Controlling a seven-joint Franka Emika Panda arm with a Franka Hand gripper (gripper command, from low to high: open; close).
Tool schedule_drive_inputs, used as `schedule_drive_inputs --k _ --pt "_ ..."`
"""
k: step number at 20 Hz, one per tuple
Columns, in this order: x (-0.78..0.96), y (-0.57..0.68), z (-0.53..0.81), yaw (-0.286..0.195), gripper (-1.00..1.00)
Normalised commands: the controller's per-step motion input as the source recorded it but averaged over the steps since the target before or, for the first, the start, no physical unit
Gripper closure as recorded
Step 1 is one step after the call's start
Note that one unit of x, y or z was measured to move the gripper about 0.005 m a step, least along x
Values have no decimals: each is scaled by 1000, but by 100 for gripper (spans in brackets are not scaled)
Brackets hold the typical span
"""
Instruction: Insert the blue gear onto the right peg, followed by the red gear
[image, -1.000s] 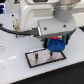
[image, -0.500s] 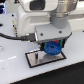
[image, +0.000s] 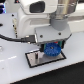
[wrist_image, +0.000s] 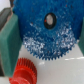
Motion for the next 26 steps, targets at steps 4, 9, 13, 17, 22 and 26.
schedule_drive_inputs --k 4,9,13,17,22,26 --pt "-5 -118 -146 0 100" --pt "103 -6 -173 0 100" --pt "87 25 -50 0 100" --pt "42 51 29 0 100" --pt "22 39 -9 0 100" --pt "-18 115 330 0 -100"
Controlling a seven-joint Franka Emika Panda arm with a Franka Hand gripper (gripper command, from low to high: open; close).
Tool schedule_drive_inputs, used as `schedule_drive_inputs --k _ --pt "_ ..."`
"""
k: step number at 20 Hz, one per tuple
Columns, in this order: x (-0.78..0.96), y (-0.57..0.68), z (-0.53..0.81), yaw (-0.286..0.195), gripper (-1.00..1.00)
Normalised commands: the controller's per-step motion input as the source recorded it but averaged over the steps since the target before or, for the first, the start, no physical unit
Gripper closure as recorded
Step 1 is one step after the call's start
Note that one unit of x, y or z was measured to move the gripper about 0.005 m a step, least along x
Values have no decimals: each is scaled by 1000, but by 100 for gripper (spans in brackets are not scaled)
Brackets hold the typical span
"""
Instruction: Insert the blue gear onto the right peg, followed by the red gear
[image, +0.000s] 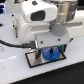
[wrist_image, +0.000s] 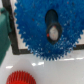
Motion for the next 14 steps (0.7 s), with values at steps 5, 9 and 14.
schedule_drive_inputs --k 5,9,14 --pt "-193 120 477 0 -100" --pt "-467 193 249 0 -100" --pt "-556 256 31 0 -100"
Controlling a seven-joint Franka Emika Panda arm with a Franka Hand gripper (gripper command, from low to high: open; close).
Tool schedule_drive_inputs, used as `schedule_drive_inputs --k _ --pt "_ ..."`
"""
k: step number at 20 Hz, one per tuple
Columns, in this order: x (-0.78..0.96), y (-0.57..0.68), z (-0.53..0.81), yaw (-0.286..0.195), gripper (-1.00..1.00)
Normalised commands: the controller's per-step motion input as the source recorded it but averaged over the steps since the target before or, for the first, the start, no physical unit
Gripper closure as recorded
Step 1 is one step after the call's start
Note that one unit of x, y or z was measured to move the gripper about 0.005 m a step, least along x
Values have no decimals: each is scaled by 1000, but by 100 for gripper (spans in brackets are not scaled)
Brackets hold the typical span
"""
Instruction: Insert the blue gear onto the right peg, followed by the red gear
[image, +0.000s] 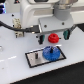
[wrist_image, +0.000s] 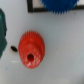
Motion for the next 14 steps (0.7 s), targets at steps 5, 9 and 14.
schedule_drive_inputs --k 5,9,14 --pt "-523 271 -83 0 -100" --pt "-378 219 -192 0 -100" --pt "-304 89 -309 0 -100"
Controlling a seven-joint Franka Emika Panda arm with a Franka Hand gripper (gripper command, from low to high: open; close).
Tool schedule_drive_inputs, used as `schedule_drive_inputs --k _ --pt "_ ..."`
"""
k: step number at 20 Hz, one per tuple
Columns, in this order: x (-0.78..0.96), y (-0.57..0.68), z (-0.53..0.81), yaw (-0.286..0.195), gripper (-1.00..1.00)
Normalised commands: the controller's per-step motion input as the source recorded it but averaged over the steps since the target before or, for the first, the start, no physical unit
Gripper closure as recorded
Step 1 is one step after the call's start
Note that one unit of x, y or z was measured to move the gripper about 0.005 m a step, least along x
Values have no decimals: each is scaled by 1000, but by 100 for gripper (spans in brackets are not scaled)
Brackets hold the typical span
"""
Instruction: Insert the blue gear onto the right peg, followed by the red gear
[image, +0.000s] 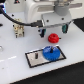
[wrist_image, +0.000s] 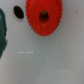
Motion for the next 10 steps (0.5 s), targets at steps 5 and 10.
schedule_drive_inputs --k 5,10 --pt "-215 51 -358 0 -100" --pt "-246 58 -293 0 -100"
